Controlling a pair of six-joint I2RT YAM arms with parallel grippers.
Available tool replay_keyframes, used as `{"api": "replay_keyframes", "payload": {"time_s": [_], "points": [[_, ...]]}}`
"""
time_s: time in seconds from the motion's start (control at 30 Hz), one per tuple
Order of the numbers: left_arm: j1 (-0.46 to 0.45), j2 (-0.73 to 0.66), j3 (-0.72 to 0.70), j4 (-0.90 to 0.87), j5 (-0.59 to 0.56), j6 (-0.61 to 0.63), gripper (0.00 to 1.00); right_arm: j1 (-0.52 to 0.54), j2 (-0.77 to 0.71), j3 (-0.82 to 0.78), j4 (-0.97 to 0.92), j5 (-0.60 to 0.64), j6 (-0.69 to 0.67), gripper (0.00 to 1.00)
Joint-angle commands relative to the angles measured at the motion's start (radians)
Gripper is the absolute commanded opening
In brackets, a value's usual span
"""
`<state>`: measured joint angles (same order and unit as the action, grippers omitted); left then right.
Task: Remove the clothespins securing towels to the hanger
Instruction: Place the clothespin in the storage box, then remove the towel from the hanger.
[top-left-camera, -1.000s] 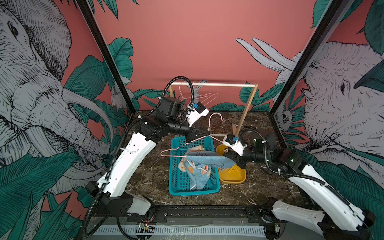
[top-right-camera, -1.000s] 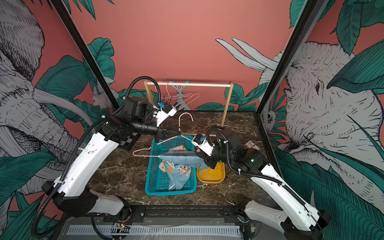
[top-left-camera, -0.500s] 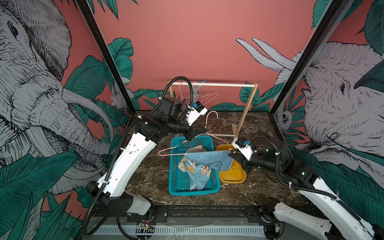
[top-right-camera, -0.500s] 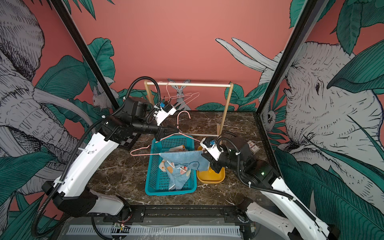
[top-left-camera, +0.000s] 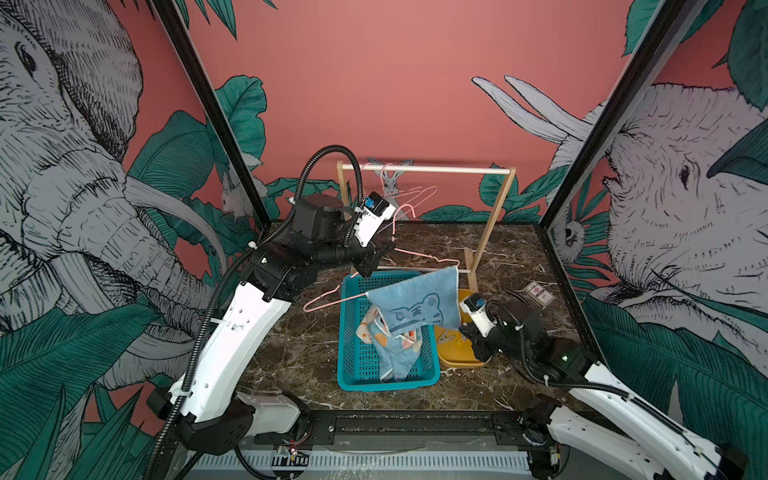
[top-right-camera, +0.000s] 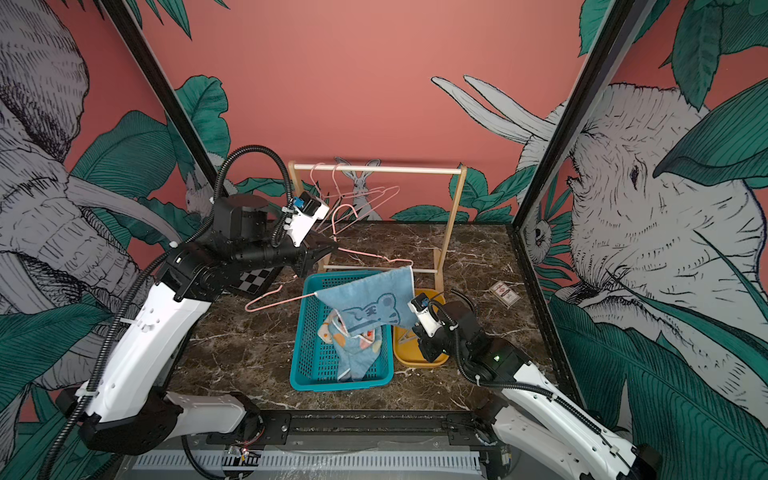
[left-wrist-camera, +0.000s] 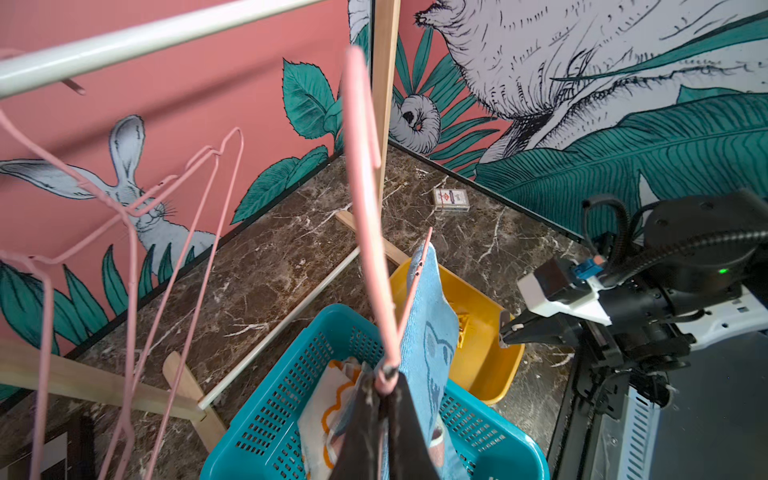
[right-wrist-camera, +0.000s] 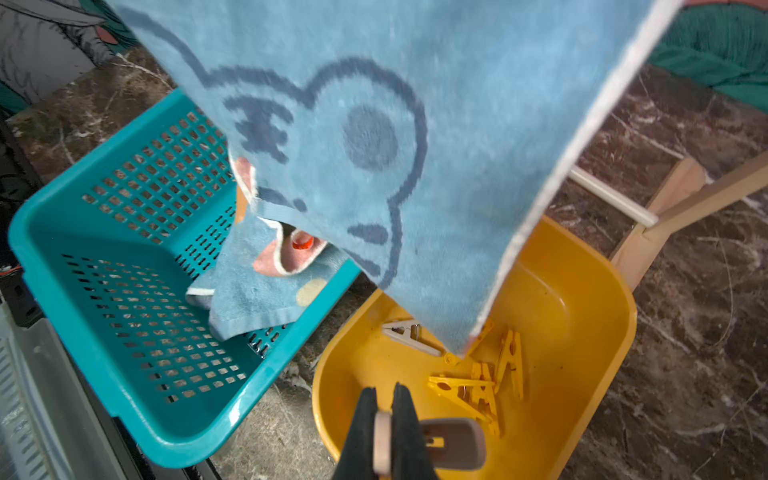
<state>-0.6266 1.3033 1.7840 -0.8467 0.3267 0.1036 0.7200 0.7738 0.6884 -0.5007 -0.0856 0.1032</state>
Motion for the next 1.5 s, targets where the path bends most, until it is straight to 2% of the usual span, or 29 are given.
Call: {"api": "replay_keyframes", "payload": {"time_s": [0.0,0.2,0.33,0.43,0.53,0.63,0.9,1.1,1.33,1.47], "points": [[0.005,-0.032,-0.007,0.04,-0.04,-0.008,0.0,-0.03,0.019,-0.034,0.109,0.049,0.075,0.0],[0.005,-0.039,-0.006,0.044,-0.039,-0.01,0.0,-0.11,0.098,-0.081,0.171,0.046,0.108,0.0],[0.005,-0.039,-0.008,0.044,-0.036,-0.01,0.0,-0.147,0.175,-0.096,0.207,0.039,0.124,0.06],[0.005,-0.042,-0.012,0.045,-0.035,-0.008,0.0,-0.158,0.221,-0.103,0.231,0.037,0.132,0.18],[0.005,-0.044,-0.016,0.045,-0.034,-0.009,0.0,-0.164,0.247,-0.101,0.241,0.038,0.131,0.36],[0.005,-0.047,-0.02,0.046,-0.034,-0.01,0.0,-0.168,0.248,-0.091,0.239,0.038,0.123,0.43],[0.005,-0.053,-0.037,0.063,-0.032,-0.013,0.0,-0.172,0.152,-0.048,0.199,0.03,0.098,0.45],[0.005,-0.055,-0.044,0.074,-0.017,-0.019,0.0,-0.174,0.059,-0.023,0.27,-0.089,0.083,0.47],[0.005,-0.061,-0.038,0.076,0.005,-0.028,0.0,-0.183,0.144,0.088,0.29,-0.129,0.035,0.48],[0.005,-0.065,-0.032,0.073,0.015,-0.031,0.0,-0.189,0.217,0.158,0.283,-0.106,0.0,0.46]]}}
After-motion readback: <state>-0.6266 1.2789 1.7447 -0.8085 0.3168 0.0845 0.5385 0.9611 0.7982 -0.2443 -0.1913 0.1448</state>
